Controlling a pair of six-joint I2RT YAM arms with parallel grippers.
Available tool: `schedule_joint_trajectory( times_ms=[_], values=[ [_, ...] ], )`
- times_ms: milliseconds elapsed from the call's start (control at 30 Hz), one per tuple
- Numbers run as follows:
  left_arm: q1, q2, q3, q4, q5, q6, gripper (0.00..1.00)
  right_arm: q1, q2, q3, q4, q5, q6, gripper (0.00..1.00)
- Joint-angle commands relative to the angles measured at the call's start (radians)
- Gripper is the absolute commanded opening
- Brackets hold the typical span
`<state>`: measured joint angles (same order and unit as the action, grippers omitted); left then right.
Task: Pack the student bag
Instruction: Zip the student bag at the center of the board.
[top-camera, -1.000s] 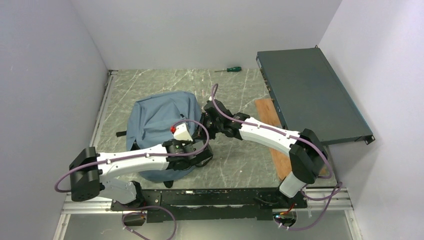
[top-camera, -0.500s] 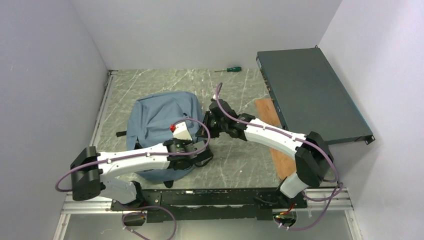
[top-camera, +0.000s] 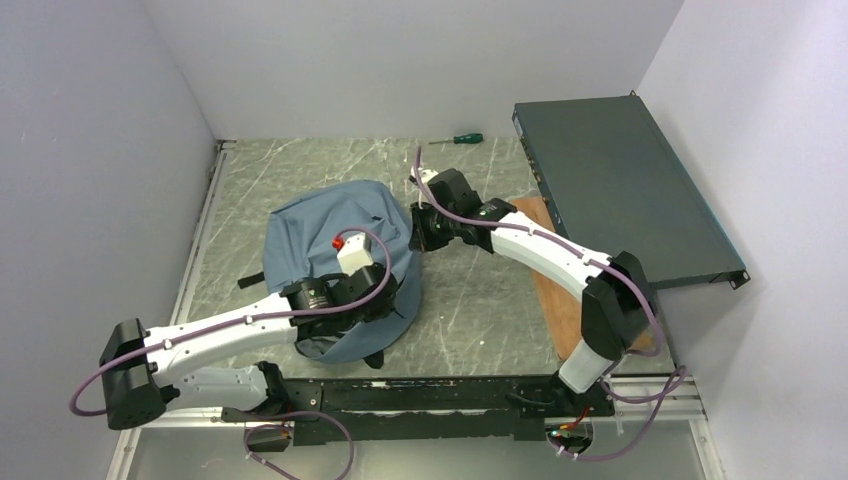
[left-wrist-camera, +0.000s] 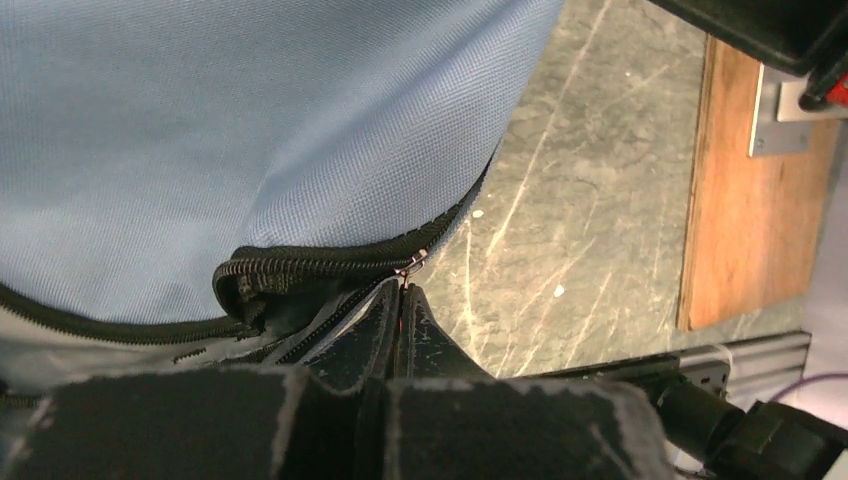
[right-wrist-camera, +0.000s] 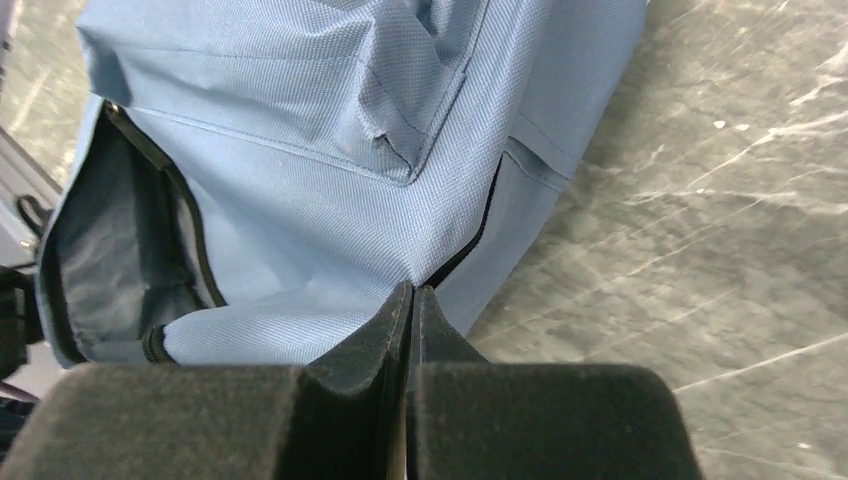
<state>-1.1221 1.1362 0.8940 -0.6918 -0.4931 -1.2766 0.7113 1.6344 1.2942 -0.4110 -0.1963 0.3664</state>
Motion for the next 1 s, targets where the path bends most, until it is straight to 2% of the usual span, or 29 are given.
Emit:
schedule_joint_trajectory(
  times_ms=[0, 33, 67, 133, 167, 233, 333, 500, 700, 833, 967],
  values=[
    [0.038, -0.039, -0.085, 0.108, 0.273, 0.214, 0.00, -0.082, 0.045, 0.111, -0.005, 0.165, -0.228, 0.00],
    [0.044, -0.036, -0.088, 0.141, 0.298, 0.233, 0.00, -0.082, 0.055, 0.146, -0.058, 0.161, -0.216, 0.00],
    [0.048, -0.032, -0.089, 0.183, 0.339, 0.265, 0.00, -0.081, 0.055, 0.169, -0.111, 0.162, -0.186, 0.08],
    [0.062, -0.024, -0.087, 0.285, 0.406, 0.293, 0.00, -0.079, 0.020, 0.169, -0.188, 0.146, -0.089, 0.42],
    [0.067, -0.019, -0.088, 0.330, 0.437, 0.302, 0.00, -0.077, -0.017, 0.161, -0.234, 0.131, -0.021, 0.51],
    [0.079, -0.008, -0.089, 0.402, 0.491, 0.322, 0.00, -0.065, -0.109, 0.079, -0.239, 0.093, 0.104, 0.56],
    [0.093, 0.013, -0.095, 0.463, 0.558, 0.343, 0.00, -0.052, -0.250, -0.126, -0.128, 0.009, 0.294, 0.60],
    [0.101, 0.015, -0.098, 0.454, 0.604, 0.369, 0.00, -0.027, -0.331, -0.304, 0.040, -0.142, 0.416, 0.62],
    [0.102, 0.015, -0.059, 0.389, 0.595, 0.424, 0.00, 0.061, -0.292, -0.351, 0.140, -0.125, 0.490, 0.62],
    [0.101, 0.025, -0.045, 0.370, 0.594, 0.448, 0.00, 0.082, -0.291, -0.377, 0.210, -0.065, 0.546, 0.58],
    [0.097, 0.034, -0.021, 0.347, 0.584, 0.480, 0.00, 0.083, -0.236, -0.353, 0.187, -0.065, 0.552, 0.50]
  ],
)
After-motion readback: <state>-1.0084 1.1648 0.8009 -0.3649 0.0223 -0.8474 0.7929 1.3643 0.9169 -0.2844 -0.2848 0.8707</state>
